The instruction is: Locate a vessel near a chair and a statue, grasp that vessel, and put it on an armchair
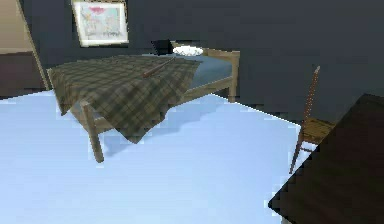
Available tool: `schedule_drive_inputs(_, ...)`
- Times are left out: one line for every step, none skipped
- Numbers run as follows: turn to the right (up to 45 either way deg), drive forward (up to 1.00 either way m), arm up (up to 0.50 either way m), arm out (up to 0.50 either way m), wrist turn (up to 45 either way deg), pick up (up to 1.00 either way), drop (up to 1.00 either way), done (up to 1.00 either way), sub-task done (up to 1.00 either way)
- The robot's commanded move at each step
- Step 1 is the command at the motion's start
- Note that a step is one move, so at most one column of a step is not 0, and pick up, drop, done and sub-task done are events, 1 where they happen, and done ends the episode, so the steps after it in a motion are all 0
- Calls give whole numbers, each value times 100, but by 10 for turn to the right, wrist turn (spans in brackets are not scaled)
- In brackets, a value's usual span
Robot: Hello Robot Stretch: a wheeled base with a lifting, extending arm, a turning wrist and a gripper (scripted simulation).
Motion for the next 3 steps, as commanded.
schedule_drive_inputs(180, 0, 0, 0, 0, 0, 0, 0, 0)
schedule_drive_inputs(0, 35, 0, 0, 0, 0, 0, 0, 0)
schedule_drive_inputs(30, 0, 0, 0, 0, 0, 0, 0, 0)
